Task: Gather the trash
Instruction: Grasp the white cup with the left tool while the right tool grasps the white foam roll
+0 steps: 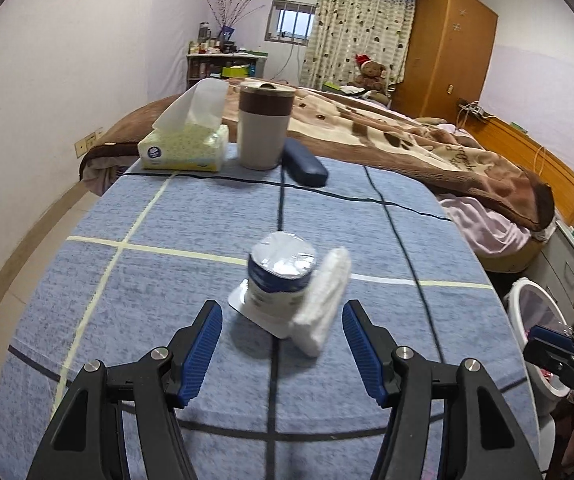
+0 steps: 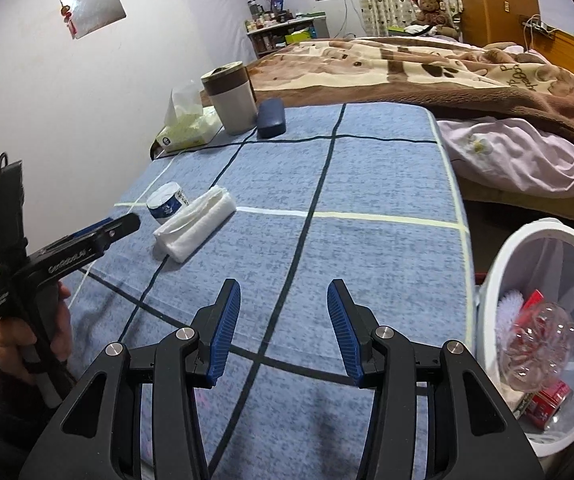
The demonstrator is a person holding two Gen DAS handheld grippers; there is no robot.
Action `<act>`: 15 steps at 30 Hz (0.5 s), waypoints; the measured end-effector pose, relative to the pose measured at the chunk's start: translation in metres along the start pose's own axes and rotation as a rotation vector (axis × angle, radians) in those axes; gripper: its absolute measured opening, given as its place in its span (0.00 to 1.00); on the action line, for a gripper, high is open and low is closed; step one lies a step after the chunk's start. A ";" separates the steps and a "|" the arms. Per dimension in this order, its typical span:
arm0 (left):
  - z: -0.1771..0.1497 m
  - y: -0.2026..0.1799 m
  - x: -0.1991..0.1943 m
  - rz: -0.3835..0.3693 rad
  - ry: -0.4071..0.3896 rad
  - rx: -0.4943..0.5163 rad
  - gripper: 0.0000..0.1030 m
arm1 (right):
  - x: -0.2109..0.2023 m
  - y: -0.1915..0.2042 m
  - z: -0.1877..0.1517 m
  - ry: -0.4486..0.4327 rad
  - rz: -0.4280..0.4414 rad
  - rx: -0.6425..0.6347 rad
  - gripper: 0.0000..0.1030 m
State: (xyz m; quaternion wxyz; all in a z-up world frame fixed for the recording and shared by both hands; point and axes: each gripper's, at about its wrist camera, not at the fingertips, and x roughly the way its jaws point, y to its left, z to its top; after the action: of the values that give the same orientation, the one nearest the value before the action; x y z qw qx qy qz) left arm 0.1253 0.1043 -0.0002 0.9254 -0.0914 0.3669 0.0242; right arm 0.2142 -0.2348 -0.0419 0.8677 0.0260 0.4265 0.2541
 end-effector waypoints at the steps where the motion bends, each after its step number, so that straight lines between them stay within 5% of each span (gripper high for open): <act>1: 0.001 0.001 0.003 -0.001 0.004 -0.001 0.61 | 0.002 0.000 0.000 0.006 0.000 0.000 0.46; 11: 0.014 0.013 0.052 -0.024 0.053 -0.025 0.61 | 0.016 -0.002 0.003 0.031 -0.014 0.017 0.46; 15: 0.015 0.011 0.063 -0.064 0.077 -0.028 0.48 | 0.018 -0.006 0.001 0.034 -0.015 0.030 0.46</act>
State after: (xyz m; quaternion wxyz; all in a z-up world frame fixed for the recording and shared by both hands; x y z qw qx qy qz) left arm 0.1800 0.1166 -0.0341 0.9096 -0.1170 0.3987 -0.0037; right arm 0.2272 -0.2316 -0.0558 0.8617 0.0313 0.4451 0.2417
